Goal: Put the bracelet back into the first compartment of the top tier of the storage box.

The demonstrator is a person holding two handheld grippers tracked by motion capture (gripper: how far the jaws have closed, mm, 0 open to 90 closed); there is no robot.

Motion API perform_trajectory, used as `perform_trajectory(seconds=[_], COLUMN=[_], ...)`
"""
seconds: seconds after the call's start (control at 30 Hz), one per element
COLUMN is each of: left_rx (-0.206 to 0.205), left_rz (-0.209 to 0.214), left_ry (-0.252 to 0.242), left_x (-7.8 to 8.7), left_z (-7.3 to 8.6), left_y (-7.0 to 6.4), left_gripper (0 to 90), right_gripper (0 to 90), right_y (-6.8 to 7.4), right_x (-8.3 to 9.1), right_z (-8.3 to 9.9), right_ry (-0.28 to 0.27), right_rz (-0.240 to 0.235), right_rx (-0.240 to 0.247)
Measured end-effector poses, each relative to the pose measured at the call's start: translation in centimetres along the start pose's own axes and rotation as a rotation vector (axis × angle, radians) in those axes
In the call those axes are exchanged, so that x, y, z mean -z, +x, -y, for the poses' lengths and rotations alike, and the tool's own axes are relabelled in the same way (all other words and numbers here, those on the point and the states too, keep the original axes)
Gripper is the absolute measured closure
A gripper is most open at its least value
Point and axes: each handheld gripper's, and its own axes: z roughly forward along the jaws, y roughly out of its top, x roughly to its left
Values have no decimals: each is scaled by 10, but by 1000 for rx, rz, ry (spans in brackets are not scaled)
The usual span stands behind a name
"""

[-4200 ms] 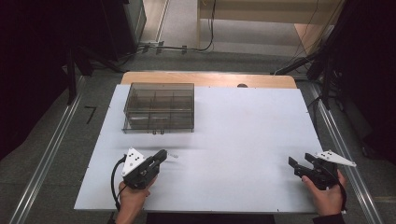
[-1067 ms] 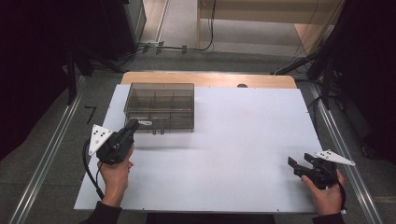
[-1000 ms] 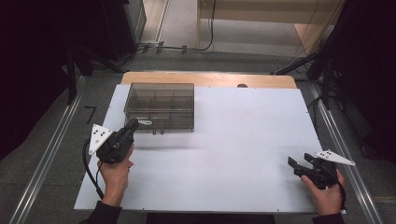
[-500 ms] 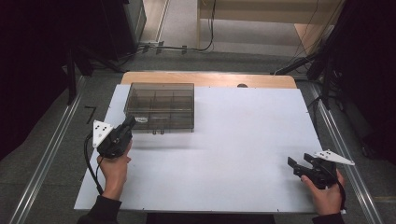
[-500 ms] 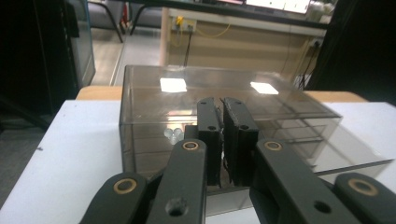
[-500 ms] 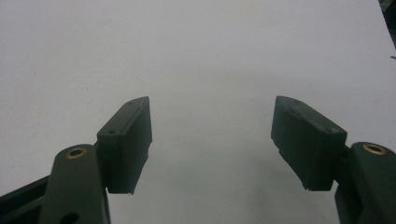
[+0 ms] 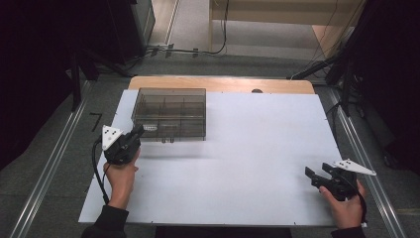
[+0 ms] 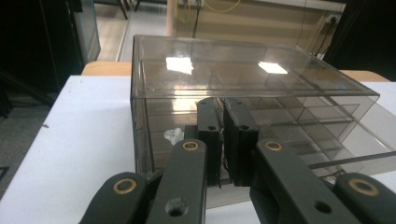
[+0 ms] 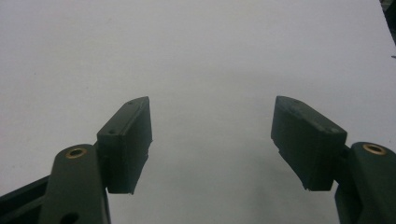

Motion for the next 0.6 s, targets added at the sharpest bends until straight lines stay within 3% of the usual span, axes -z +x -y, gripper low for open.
perform_trajectory(seconds=[0.27,0.43,0.6], left_rx=[14,26,32], left_rz=[0,24,30], left_ry=[29,29,25], left_x=[-2,-2,-1], left_z=[1,1,1], left_y=[3,5,5], left_gripper=[851,694,652], right_gripper=[274,274,273], right_y=[0,0,0], right_x=[0,0,-1], right_z=[0,0,0], right_ry=[1,2,4], right_rz=[-2,-2,-4], right_rx=[4,1,1])
